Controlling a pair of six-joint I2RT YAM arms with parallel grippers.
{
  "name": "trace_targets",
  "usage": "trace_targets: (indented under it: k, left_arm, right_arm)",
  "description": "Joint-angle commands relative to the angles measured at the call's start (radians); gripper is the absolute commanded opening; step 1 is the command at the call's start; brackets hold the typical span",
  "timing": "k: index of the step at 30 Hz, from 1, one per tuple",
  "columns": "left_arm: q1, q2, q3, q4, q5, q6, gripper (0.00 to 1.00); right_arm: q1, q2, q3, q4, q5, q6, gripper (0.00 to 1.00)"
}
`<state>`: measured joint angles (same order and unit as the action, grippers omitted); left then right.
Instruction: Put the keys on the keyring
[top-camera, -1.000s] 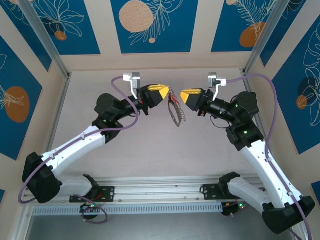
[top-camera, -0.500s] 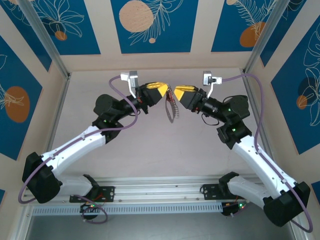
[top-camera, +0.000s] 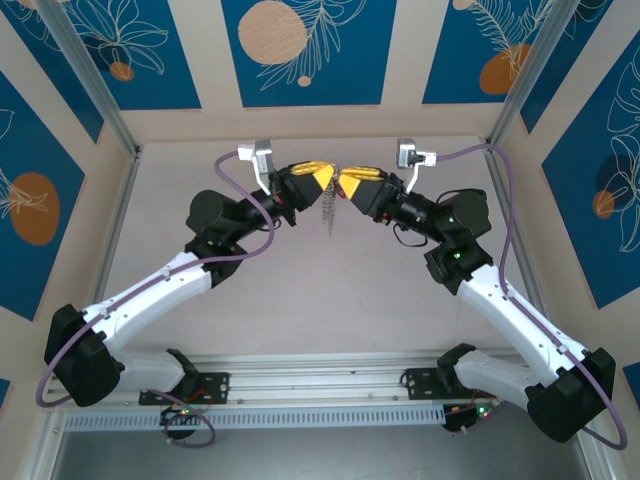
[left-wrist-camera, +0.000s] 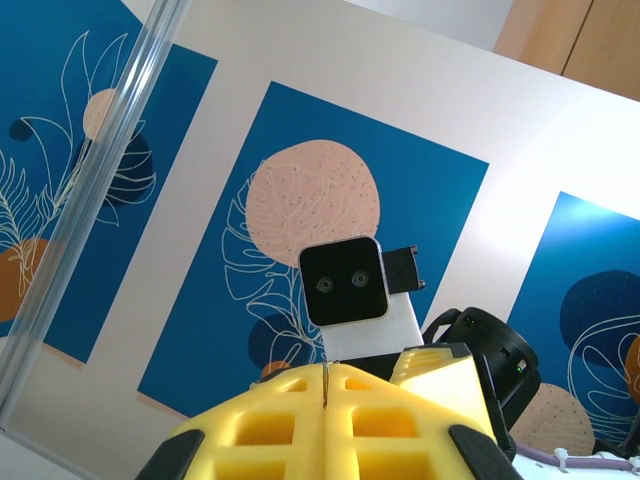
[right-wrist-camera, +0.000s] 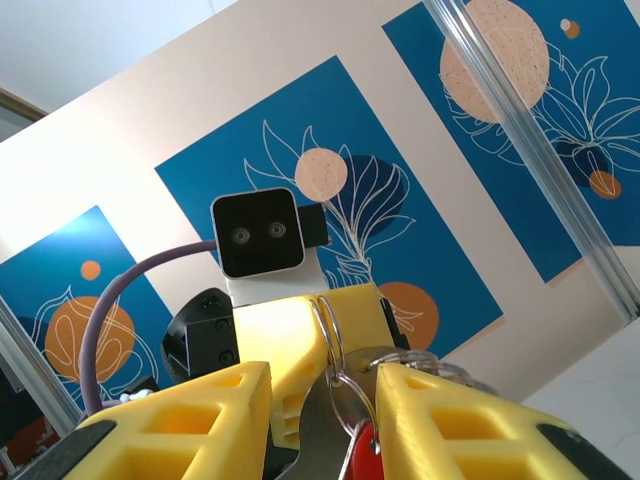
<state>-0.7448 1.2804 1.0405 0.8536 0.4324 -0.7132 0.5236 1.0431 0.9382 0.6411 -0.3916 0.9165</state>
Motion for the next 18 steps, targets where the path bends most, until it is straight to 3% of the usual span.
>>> trace_targets:
  k: [1, 12, 18]
  left_arm:
    - [-0.014, -0.016, -0.004, 0.073, -0.011, -0.019, 0.00]
    - [-0.017, -0.017, -0.007, 0.076, -0.009, -0.020, 0.00]
    - [-0.019, -0.018, -0.007, 0.075, -0.009, -0.017, 0.00]
  right_arm:
    - [0.006, 0.001, 0.037, 0.032, 0.028, -0.013, 0.33]
    - [0.006, 0.033, 0.058, 0.020, 0.022, -0.014, 0.33]
    - [0.006, 0.037, 0.060, 0.023, 0.016, -0.014, 0.25]
